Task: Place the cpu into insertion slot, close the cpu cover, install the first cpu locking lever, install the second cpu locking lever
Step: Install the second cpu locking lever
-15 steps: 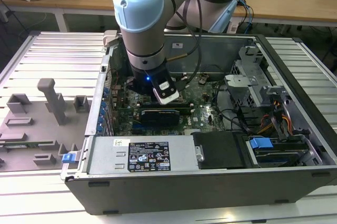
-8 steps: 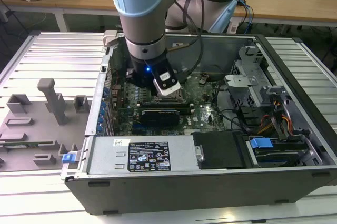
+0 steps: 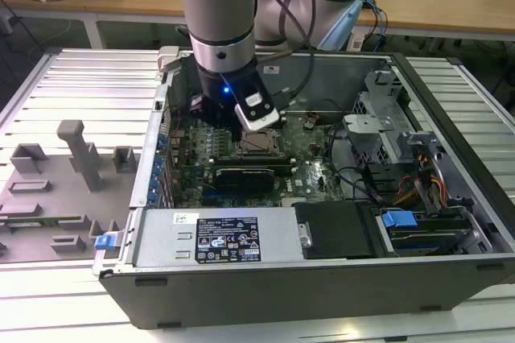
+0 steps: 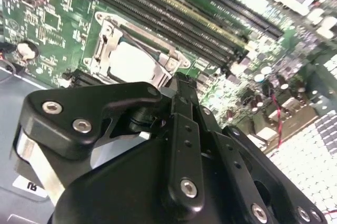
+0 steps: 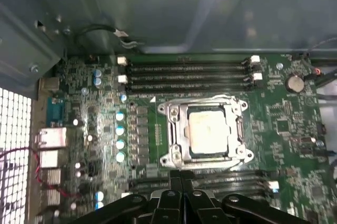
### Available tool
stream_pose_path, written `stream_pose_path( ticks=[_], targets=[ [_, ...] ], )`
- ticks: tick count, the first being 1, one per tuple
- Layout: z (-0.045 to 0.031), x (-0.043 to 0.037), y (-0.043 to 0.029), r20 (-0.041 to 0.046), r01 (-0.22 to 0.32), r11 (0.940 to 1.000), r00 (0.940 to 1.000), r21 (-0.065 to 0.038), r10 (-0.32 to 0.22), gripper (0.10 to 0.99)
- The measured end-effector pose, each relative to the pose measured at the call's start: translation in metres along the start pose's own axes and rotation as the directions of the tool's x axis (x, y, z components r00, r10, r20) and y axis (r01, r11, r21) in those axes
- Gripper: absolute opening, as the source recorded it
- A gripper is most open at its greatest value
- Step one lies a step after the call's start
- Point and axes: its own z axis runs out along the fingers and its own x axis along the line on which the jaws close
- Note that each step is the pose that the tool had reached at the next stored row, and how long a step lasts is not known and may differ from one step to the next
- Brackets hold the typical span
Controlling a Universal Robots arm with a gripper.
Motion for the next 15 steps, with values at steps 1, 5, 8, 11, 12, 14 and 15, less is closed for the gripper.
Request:
stream_pose_path(
  ticks=[1,5,8,11,12,14,15],
  targets=[
    [-0.0005,-0.0007,0.0001,0.0003,0.0,1.0,1.0,0.004,0.0,0.106],
    [-0.0003,-0.0092,0.0007,-0.0011,-0.001,1.0,1.0,0.007,0.002,0.106],
    [0.0031,-0.0189,0.0004,-0.0021,-0.002,1.0,1.0,0.008,0.002,0.106],
    [0.0092,-0.0184,-0.0014,-0.0021,-0.002,1.0,1.0,0.008,0.002,0.106],
    [0.0111,-0.0182,-0.0018,-0.0022,-0.002,1.0,1.0,0.008,0.002,0.106],
    [0.0164,-0.0163,-0.0028,-0.0021,-0.002,1.0,1.0,0.007,0.002,0.106],
    [0.0186,-0.0144,-0.0033,-0.002,-0.002,1.0,1.0,0.008,0.002,0.106]
  ],
)
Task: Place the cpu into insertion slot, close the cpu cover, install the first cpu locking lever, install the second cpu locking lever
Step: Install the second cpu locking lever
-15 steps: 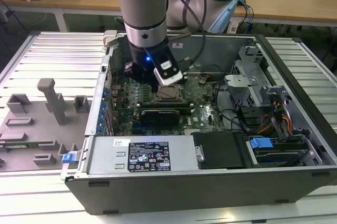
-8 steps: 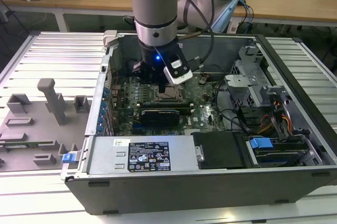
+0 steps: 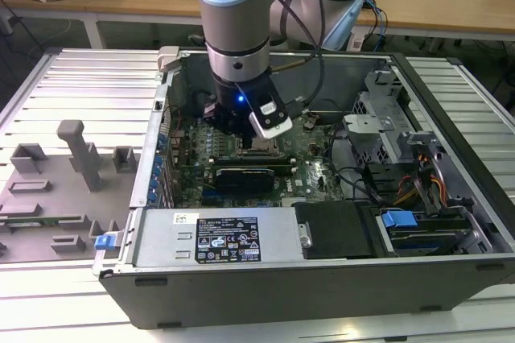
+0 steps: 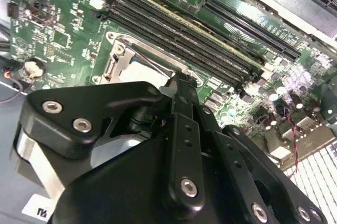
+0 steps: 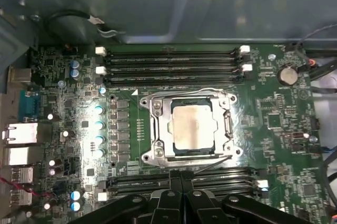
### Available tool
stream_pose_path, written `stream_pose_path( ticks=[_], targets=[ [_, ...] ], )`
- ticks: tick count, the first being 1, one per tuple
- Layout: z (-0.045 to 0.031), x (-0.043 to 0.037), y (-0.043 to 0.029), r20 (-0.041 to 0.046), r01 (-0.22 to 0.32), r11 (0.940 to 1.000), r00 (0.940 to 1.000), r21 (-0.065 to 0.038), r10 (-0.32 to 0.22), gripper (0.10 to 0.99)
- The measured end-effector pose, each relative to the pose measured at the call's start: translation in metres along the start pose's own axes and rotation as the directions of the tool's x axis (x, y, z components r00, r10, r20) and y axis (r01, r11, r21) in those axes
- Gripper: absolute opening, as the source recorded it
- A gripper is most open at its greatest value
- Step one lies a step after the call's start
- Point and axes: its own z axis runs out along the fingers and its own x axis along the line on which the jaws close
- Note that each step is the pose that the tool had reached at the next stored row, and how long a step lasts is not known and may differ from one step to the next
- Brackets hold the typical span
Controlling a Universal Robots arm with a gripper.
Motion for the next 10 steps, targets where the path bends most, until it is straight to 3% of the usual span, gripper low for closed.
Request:
stream_pose_path(
  ticks=[10],
  targets=[
    [0.021,0.0131,-0.0044,-0.0002,0.0,1.0,1.0,-0.001,0.0,0.106]
  ],
)
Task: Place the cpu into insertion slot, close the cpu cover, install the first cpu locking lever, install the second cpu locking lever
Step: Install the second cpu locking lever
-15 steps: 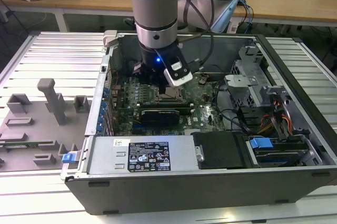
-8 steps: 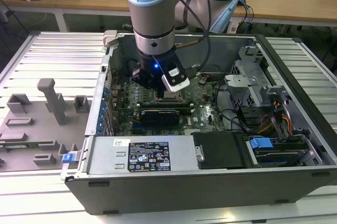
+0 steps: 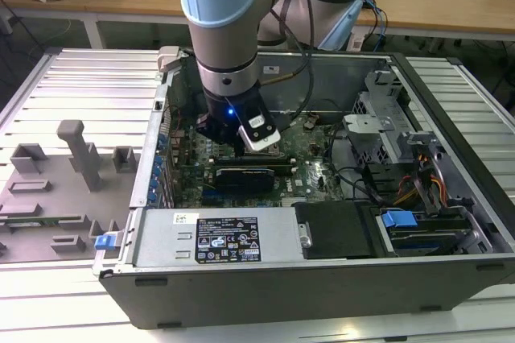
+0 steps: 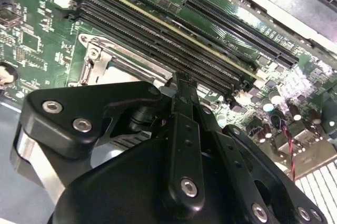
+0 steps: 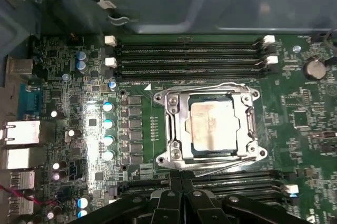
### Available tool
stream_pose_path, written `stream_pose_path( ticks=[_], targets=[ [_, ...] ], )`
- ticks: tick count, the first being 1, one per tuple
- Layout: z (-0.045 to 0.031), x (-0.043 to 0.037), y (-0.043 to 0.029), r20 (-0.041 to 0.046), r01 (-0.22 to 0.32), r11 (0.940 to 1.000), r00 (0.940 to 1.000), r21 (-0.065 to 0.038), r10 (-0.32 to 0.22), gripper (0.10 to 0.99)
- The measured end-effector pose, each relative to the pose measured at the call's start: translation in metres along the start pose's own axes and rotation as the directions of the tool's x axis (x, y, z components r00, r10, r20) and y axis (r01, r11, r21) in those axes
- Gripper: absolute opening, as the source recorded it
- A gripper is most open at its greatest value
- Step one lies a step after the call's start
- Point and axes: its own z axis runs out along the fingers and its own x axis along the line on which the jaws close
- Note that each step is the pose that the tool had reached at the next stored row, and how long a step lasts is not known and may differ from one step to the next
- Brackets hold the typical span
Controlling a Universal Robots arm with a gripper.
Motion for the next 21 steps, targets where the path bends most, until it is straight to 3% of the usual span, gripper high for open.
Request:
stream_pose_path(
  ticks=[5,14,21],
  targets=[
    [0.008,0.0034,-0.0016,-0.0007,-0.002,0.9999,1.0,-0.014,0.002,0.106],
    [0.0153,0.0055,0.0,-0.0018,-0.004,0.9992,1.0,-0.039,0.004,0.106],
    [0.0175,0.0074,0.0044,-0.002,-0.004,0.9991,1.0,-0.042,0.004,0.106]
  ],
)
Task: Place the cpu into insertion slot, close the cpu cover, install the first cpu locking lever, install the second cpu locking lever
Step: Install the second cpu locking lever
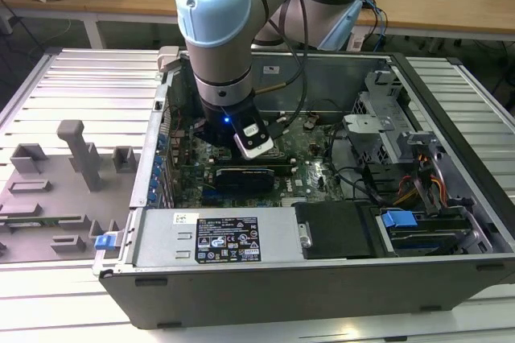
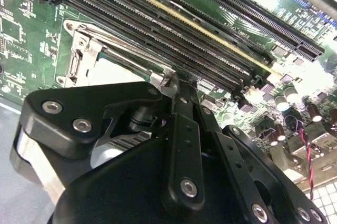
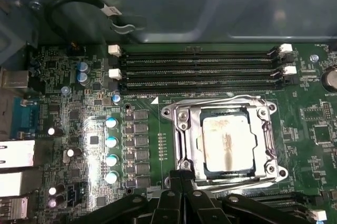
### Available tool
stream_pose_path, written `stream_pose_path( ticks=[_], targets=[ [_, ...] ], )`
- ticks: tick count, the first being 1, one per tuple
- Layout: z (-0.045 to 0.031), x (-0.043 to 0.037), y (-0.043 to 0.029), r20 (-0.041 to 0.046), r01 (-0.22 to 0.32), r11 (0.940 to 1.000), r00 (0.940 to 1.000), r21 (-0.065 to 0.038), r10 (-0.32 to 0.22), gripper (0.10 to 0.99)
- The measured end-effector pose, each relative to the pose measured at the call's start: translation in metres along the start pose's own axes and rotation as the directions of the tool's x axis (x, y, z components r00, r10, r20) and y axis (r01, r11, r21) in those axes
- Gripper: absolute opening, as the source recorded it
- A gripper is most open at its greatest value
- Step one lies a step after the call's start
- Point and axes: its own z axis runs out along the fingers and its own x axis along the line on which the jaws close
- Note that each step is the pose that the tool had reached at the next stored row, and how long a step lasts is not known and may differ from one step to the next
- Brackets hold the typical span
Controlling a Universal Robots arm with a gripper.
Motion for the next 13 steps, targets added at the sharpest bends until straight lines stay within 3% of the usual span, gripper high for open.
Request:
stream_pose_path(
  ticks=[2,5,6,8,9,11,13],
  targets=[
    [-0.0027,-0.0003,0.0009,0.0003,0.0,1.0,1.0,0.0,0.0,0.106],
    [-0.0135,-0.0012,0.0037,0.0008,0.0,1.0,1.0,0.006,-0.001,0.106],
    [-0.0198,-0.0019,0.0055,0.0011,0.001,0.9999,1.0,0.012,-0.001,0.106],
    [-0.0251,-0.0025,0.0069,0.0019,0.003,0.9996,1.0,0.028,-0.003,0.106],
    [-0.027,-0.0028,0.0073,0.0024,0.005,0.999,1.0,0.045,-0.005,0.106],
    [-0.028,-0.0052,0.0077,0.0031,0.007,0.9977,1.0,0.068,-0.007,0.106],
    [-0.0273,-0.0108,0.0079,0.0026,0.007,0.9976,1.0,0.069,-0.007,0.106]
  ],
)
